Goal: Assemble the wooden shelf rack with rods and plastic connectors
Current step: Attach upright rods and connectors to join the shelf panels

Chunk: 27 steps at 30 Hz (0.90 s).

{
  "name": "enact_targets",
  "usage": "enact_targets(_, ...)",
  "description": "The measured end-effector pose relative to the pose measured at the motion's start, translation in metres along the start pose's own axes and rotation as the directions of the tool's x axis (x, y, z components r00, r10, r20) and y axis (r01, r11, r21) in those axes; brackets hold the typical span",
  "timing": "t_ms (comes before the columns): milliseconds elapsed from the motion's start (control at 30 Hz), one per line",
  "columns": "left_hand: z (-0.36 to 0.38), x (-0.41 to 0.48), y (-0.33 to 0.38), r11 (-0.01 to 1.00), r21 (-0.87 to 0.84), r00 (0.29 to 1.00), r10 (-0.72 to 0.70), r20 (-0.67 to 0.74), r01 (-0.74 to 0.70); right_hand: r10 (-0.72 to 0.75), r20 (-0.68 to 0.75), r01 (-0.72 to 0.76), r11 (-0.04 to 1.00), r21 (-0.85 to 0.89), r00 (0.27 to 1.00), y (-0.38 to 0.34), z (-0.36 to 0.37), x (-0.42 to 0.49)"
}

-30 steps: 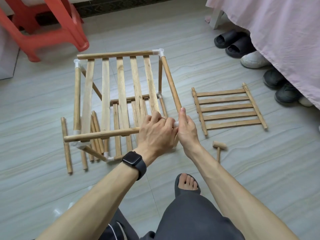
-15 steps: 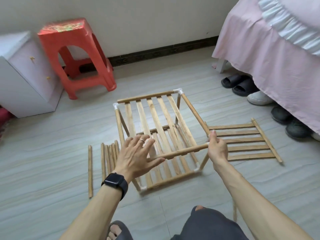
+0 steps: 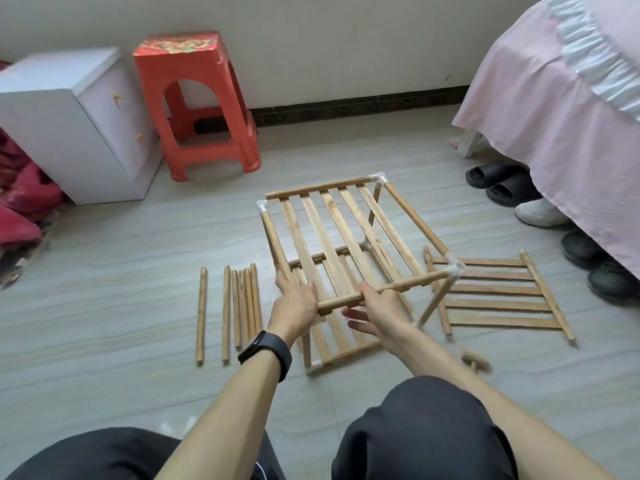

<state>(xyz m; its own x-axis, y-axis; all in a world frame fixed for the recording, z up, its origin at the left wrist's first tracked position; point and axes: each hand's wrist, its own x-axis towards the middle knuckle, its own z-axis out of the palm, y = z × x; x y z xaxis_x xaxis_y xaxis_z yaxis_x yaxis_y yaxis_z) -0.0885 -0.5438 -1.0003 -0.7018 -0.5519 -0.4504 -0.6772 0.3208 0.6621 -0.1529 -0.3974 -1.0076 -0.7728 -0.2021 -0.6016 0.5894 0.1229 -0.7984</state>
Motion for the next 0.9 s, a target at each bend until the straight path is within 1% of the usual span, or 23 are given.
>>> enact_targets(100,0.015,-0.001,0.006,0.999,-0.028,0.998,-0.034,0.058,0.036,-0.043,-0.05,0.04,0.997,-0.067,0.998,-0.019,-0.015,0.019)
enact_targets(200,0.034,-0.003,0.016,0.988,-0.152,0.974,0.013,0.228,0.023,-0.105,-0.072,0.091,0.981,-0.173,0.992,-0.04,-0.044,0.043)
enact_targets(233,0.036,-0.005,0.019,0.989,-0.149,0.953,0.054,0.297,-0.009,-0.15,-0.105,0.127,0.972,-0.199,0.983,-0.047,-0.054,0.052)
enact_targets(267,0.035,-0.007,0.021,0.992,-0.09,0.93,0.109,0.35,-0.083,-0.208,-0.17,0.167,0.959,-0.229,0.963,-0.05,-0.063,0.059)
enact_targets(300,0.03,-0.006,0.023,0.979,0.029,0.913,0.179,0.366,-0.204,-0.259,-0.253,0.195,0.948,-0.252,0.932,-0.05,-0.071,0.062)
enact_targets(333,0.022,-0.002,0.026,0.927,0.17,0.904,0.264,0.336,-0.334,-0.288,-0.319,0.208,0.942,-0.263,0.903,-0.048,-0.076,0.062)
enact_targets(367,0.011,0.005,0.03,0.862,0.296,0.903,0.344,0.257,-0.413,-0.303,-0.35,0.216,0.939,-0.268,0.886,-0.041,-0.079,0.06)
enact_targets(400,-0.004,0.015,0.036,0.828,0.366,0.905,0.399,0.149,-0.425,-0.307,-0.34,0.219,0.937,-0.273,0.889,-0.032,-0.078,0.056)
enact_targets(467,-0.037,0.037,0.045,0.849,0.387,0.906,0.417,-0.074,-0.36,-0.292,-0.252,0.216,0.933,-0.288,0.923,-0.012,-0.073,0.048)
enact_targets(500,-0.053,0.05,0.047,0.866,0.389,0.908,0.394,-0.144,-0.314,-0.299,-0.223,0.229,0.929,-0.292,0.928,-0.004,-0.069,0.046)
enact_targets(533,-0.067,0.063,0.047,0.883,0.387,0.916,0.355,-0.185,-0.264,-0.329,-0.227,0.257,0.92,-0.295,0.917,0.003,-0.064,0.045)
enact_targets(567,-0.078,0.074,0.045,0.905,0.372,0.931,0.3,-0.208,-0.209,-0.374,-0.261,0.292,0.907,-0.303,0.89,0.008,-0.061,0.045)
enact_targets(633,-0.09,0.093,0.035,0.951,0.287,0.959,0.182,-0.218,-0.115,-0.459,-0.344,0.355,0.877,-0.325,0.819,0.013,-0.053,0.043)
enact_targets(700,-0.09,0.105,0.024,0.98,0.179,0.974,0.12,-0.193,-0.085,-0.523,-0.394,0.431,0.85,-0.301,0.756,0.016,-0.047,0.044)
enact_targets(800,-0.078,0.116,0.013,0.998,0.006,0.992,0.06,-0.115,-0.06,-0.56,-0.475,0.456,0.829,-0.324,0.679,0.018,-0.049,0.054)
enact_targets(867,-0.071,0.122,0.009,0.997,-0.037,0.992,0.059,-0.108,-0.063,-0.573,-0.526,0.452,0.82,-0.351,0.629,0.014,-0.056,0.062)
enact_targets(900,-0.068,0.126,0.008,0.995,-0.063,0.992,0.067,-0.106,-0.074,-0.566,-0.543,0.443,0.824,-0.353,0.621,0.011,-0.06,0.064)
